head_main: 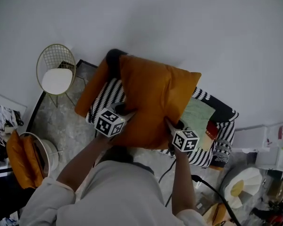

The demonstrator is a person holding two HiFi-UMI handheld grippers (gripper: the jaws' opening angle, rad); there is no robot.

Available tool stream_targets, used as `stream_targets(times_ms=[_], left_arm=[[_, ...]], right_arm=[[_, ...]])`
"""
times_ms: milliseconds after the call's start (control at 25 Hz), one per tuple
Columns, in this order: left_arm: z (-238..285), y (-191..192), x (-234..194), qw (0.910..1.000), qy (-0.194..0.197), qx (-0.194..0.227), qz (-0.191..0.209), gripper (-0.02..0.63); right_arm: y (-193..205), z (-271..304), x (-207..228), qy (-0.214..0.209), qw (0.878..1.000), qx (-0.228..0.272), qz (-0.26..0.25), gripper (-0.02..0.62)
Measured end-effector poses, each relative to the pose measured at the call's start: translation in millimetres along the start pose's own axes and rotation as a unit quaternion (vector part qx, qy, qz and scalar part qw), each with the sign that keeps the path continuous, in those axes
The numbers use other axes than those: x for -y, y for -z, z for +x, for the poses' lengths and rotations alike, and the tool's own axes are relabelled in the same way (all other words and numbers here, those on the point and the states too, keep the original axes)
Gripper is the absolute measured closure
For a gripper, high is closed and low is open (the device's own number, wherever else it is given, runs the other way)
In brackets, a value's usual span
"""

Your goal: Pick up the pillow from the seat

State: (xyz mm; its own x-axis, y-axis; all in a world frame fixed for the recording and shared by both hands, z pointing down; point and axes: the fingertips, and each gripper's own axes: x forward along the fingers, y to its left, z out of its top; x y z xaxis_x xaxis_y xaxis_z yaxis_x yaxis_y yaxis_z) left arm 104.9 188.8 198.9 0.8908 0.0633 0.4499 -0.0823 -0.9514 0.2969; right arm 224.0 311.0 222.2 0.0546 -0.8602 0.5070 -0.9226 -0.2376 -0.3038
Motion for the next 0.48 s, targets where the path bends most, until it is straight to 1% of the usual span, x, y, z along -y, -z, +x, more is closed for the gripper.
stream_targets(times_ms=[280, 480], left_arm=[[-28, 6, 57, 0.9997, -0.004, 0.014, 0.020, 0.463], [-51, 11, 81, 0.9993, -0.010, 0.025, 0.025, 0.463]], right_arm=[[16, -60, -15, -0.004, 1.000, 0.018, -0.004, 0.436], [22, -86, -32, -0.012, 0.999, 0.026, -0.014, 0.436]])
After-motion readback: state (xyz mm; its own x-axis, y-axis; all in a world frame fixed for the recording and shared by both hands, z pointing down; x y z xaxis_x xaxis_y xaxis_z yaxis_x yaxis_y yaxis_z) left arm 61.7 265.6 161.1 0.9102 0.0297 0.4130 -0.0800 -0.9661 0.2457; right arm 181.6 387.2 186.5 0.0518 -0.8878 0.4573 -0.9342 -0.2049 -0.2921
